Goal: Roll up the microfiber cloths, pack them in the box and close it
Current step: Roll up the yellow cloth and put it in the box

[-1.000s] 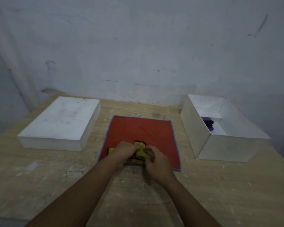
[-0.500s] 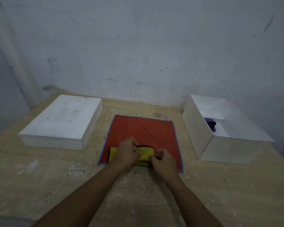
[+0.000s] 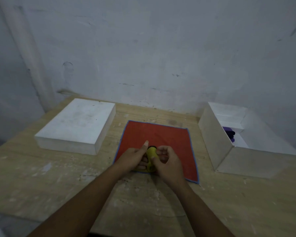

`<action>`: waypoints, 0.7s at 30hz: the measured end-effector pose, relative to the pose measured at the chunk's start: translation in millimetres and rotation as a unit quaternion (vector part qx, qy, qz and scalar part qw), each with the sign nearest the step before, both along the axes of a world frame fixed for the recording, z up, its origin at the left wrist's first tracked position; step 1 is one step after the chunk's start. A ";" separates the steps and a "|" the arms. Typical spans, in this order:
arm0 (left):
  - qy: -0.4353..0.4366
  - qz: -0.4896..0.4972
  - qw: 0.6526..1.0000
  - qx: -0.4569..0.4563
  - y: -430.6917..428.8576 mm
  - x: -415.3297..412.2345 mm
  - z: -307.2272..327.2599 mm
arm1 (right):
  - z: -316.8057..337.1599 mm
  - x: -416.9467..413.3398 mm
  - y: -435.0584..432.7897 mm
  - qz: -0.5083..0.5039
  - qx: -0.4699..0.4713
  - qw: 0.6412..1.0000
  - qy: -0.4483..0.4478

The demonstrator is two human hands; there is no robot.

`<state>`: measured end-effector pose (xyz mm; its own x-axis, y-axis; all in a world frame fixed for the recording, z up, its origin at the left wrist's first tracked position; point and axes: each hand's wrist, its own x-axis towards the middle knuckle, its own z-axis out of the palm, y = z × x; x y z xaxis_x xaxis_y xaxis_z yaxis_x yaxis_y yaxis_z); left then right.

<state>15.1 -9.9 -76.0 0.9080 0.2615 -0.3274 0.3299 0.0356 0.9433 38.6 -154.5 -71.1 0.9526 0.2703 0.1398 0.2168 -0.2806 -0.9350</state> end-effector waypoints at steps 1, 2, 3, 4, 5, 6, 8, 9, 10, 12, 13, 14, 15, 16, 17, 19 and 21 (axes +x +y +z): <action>0.004 0.003 1.000 -0.002 5.1 -2.4 -0.4 | 0.8 -1.8 5.3 0.016 0.005 1.000 0.000; 0.005 0.008 1.000 0.017 11.7 -3.7 -3.7 | 0.7 -3.1 10.3 0.035 0.012 0.999 0.001; 0.004 0.011 0.998 0.056 18.8 -5.3 -7.2 | 0.1 -4.2 15.3 0.055 0.015 0.998 0.001; 0.000 0.018 0.995 0.101 25.0 -7.2 -10.3 | -0.6 -5.3 20.0 0.070 0.009 0.998 0.001; -0.005 0.026 0.989 0.149 29.6 -9.8 -11.9 | -1.5 -6.5 23.8 0.077 -0.001 0.997 0.000; -0.011 0.038 0.980 0.196 33.4 -11.3 -13.6 | -2.8 -7.3 27.1 0.072 -0.014 0.997 -0.007; -0.017 0.070 0.964 0.257 40.1 -13.1 -16.4 | -9.0 -5.7 31.1 0.017 -0.059 0.997 -0.051; -0.015 0.081 0.957 0.278 41.8 -14.4 -16.4 | -12.2 -4.6 31.0 -0.015 -0.090 0.994 -0.065; -0.017 0.089 0.951 0.297 42.8 -16.4 -15.6 | -14.7 -3.7 30.6 -0.034 -0.120 0.990 -0.061; -0.027 0.098 0.941 0.323 45.4 -18.8 -18.0 | -17.5 -2.9 29.3 -0.031 -0.166 0.986 0.011; -0.034 0.100 0.938 0.329 46.5 -19.7 -19.9 | -17.4 -3.1 28.6 -0.019 -0.182 0.982 0.049; -0.035 0.102 0.936 0.334 47.6 -20.9 -20.7 | -18.6 -1.8 28.6 -0.010 -0.194 0.978 0.072; -0.035 0.104 0.934 0.340 48.3 -22.4 -21.0 | -20.2 0.3 29.7 -0.003 -0.203 0.975 0.089; -0.031 0.105 0.932 0.345 48.9 -23.7 -21.2 | -21.2 2.4 31.6 -0.001 -0.209 0.973 0.102; -0.027 0.105 0.931 0.348 49.3 -24.5 -21.3 | -20.4 3.9 34.3 0.001 -0.219 0.970 0.110; -0.020 0.099 0.934 0.343 48.8 -27.1 -19.2 | -20.5 6.4 39.9 0.002 -0.225 0.967 0.121; -0.020 0.088 0.939 0.332 48.7 -29.3 -18.2 | -19.9 8.1 42.2 0.007 -0.219 0.970 0.109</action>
